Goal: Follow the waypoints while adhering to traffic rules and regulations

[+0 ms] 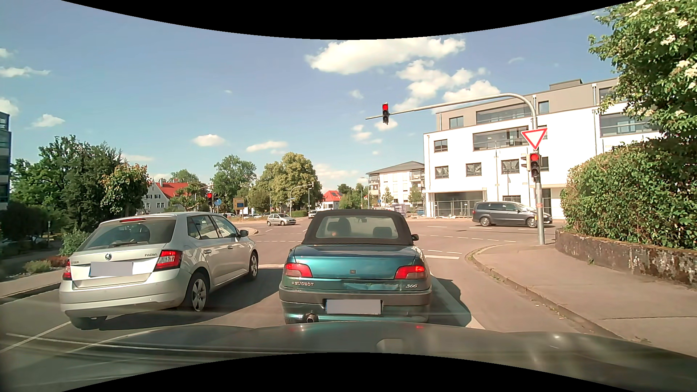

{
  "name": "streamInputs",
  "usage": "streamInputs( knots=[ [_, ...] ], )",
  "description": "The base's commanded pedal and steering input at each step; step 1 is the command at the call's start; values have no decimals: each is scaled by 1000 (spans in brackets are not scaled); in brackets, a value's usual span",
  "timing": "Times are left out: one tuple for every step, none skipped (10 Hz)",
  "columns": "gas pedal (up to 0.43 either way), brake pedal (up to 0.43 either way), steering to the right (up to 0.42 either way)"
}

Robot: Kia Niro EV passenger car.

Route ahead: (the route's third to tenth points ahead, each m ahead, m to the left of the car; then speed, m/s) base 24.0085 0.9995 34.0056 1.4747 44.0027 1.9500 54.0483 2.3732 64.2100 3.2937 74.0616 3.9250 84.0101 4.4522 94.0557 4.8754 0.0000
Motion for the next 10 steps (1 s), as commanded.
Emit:
streamInputs(
  knots=[
    [0,634,3],
    [0,640,3],
    [0,634,3],
    [0,634,3],
    [0,640,3],
    [0,634,3],
    [0,634,3],
    [0,634,3],
    [0,634,3],
    [0,634,3]
  ],
)
